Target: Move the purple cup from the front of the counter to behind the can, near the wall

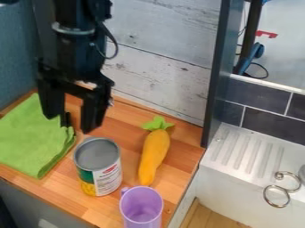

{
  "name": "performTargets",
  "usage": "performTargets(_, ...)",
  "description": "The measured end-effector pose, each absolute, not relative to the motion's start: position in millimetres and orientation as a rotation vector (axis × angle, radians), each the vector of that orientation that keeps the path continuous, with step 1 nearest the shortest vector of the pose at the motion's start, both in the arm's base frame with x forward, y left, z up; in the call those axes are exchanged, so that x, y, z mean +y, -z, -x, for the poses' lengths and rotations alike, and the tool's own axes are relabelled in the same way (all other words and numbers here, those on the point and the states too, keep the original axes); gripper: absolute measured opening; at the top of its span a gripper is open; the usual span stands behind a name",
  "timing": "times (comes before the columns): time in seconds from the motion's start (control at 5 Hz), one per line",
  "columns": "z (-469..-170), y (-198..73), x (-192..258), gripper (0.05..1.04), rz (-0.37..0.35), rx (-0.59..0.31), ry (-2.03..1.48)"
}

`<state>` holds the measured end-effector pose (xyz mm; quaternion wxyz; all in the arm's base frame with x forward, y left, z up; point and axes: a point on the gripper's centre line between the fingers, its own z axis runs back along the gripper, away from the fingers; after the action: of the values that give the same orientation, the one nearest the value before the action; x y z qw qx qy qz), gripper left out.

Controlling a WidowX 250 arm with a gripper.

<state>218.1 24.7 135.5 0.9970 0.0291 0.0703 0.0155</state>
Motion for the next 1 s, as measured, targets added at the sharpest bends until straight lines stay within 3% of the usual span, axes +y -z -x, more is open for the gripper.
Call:
performTargets(0.4,-194,-112,-13,1.0,-0.004,0.103,-0.06)
performTargets(0.6,-189,-103,-27,1.0,-0.014,0.097,-0.1)
performTargets(1.0,-195,-82,-42,1.0,0.003,-0.012,-0.225)
